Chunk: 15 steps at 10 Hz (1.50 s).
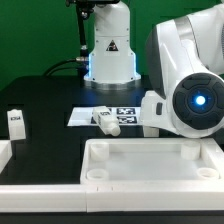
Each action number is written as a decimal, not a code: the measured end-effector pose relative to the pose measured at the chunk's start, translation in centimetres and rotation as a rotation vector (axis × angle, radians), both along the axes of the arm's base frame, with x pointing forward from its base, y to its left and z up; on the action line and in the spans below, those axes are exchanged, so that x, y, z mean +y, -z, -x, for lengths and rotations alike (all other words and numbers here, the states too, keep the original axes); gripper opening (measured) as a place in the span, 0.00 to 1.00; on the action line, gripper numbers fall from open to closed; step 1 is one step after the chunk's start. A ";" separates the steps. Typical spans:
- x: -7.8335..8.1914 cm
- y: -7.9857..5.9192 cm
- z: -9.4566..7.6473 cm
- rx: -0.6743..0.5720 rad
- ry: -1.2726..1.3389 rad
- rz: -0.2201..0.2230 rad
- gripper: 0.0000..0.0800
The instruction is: Assemble desk
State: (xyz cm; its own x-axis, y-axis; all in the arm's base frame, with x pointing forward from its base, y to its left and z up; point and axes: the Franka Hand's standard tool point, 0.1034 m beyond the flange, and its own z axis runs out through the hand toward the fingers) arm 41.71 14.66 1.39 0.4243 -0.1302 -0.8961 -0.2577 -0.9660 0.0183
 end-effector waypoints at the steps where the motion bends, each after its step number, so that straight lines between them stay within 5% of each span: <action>1: 0.0 0.0 0.0 0.000 0.000 0.000 0.51; 2: 0.0 0.0 0.0 0.000 -0.001 -0.001 0.35; 4: -0.2 -1.2 -0.6 -0.014 -0.007 -0.014 0.35; 8: -1.1 -9.4 -3.7 -0.189 -0.014 -0.026 0.35; 12: -0.4 -9.0 -5.1 -0.468 -0.016 -0.005 0.36; 14: -2.3 -11.3 -8.6 -0.622 -0.113 -0.113 0.36; 15: -2.4 -12.6 -10.5 -0.697 -0.134 -0.111 0.36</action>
Offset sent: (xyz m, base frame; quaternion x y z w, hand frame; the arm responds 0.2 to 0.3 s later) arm 0.0015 -0.0048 0.0296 0.0042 0.0401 -0.0207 0.9990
